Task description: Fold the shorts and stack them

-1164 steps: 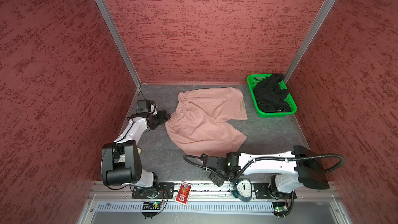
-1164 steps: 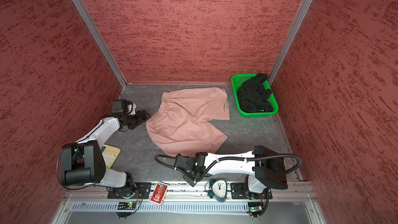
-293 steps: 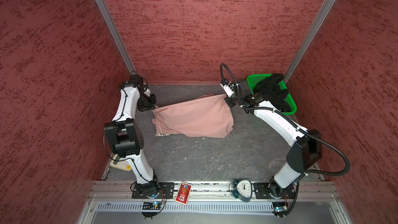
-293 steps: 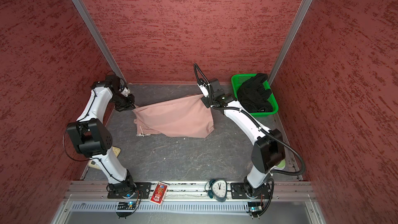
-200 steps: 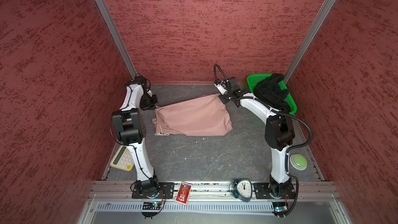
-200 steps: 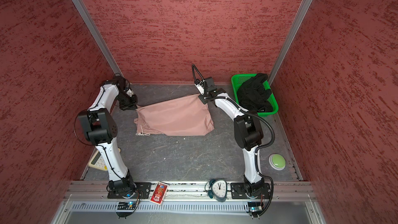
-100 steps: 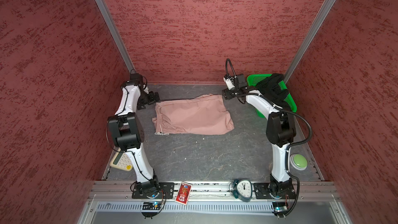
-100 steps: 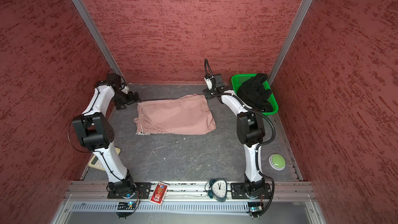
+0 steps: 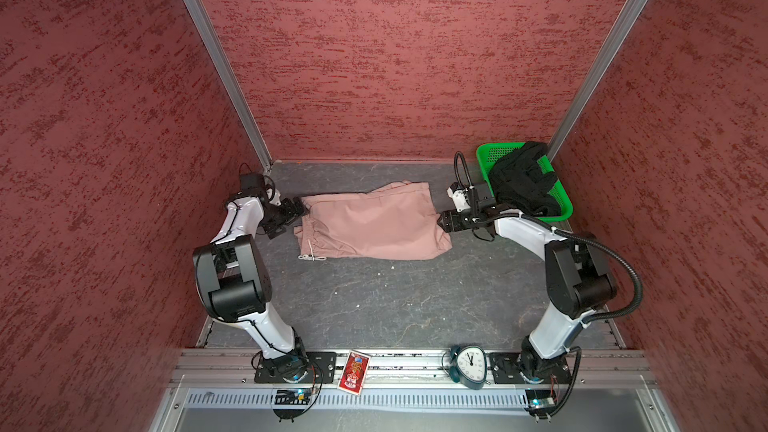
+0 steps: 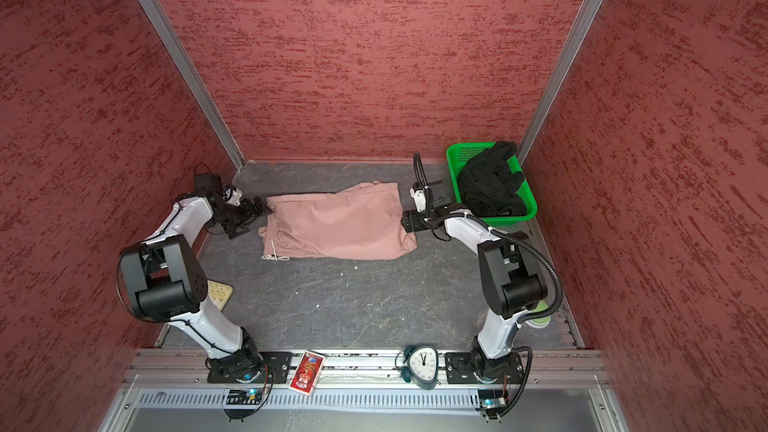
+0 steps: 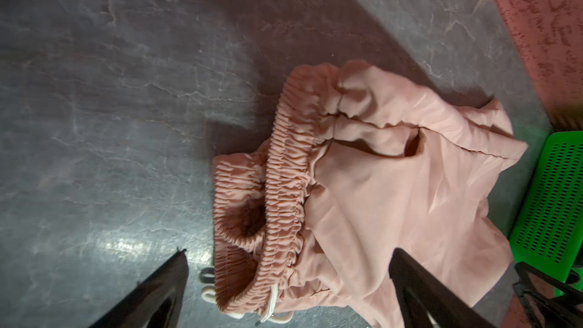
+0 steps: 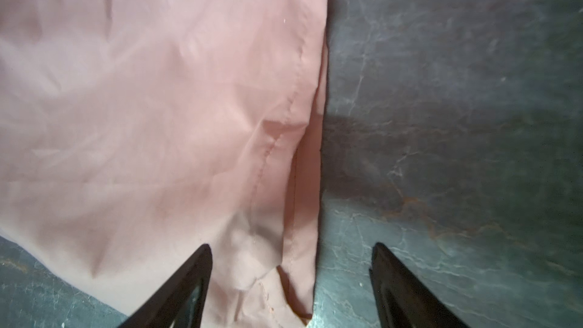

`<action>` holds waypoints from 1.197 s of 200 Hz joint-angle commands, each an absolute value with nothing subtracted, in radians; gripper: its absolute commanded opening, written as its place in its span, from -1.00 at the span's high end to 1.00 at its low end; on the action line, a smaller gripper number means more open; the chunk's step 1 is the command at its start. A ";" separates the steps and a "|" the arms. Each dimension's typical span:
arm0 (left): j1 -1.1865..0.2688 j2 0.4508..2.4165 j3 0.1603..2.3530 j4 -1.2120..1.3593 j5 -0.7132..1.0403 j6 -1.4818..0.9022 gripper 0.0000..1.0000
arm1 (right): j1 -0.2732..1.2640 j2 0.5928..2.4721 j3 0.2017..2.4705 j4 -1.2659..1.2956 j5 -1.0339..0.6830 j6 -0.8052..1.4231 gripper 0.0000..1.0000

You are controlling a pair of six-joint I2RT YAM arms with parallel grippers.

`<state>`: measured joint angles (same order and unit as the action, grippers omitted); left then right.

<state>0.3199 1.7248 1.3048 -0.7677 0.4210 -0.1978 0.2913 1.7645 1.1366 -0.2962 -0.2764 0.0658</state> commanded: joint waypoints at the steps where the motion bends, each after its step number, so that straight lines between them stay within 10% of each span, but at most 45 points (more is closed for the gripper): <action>1: 0.319 1.684 1.283 -0.683 0.513 -0.213 -0.99 | 0.285 1.782 1.117 -0.175 -0.385 0.088 -0.56; 64: 0.327 1.629 1.175 -0.630 0.494 -0.209 -0.99 | 0.286 1.805 1.024 -0.021 -0.494 0.122 -0.08; 110: 0.333 1.602 1.136 -0.548 0.483 -0.213 -0.99 | 0.286 1.773 1.042 -0.057 -0.444 0.138 1.00; 172: 0.334 1.610 1.079 -0.393 0.513 -0.191 -1.00 | 0.313 1.644 1.040 -0.220 -0.282 0.209 1.00; 206: 0.339 1.660 1.064 -0.300 0.566 -0.175 -0.49 | 0.314 1.606 0.990 -0.174 -0.328 0.234 1.00; 239: 0.331 1.715 1.077 -0.254 0.616 -0.171 -0.42 | 0.314 1.607 0.975 -0.164 -0.353 0.245 1.00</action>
<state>0.3309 1.6699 1.0763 -0.3195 0.5644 -0.1898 0.3099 1.6211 0.9932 -0.1810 -0.3336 0.2237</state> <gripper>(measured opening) 0.712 0.046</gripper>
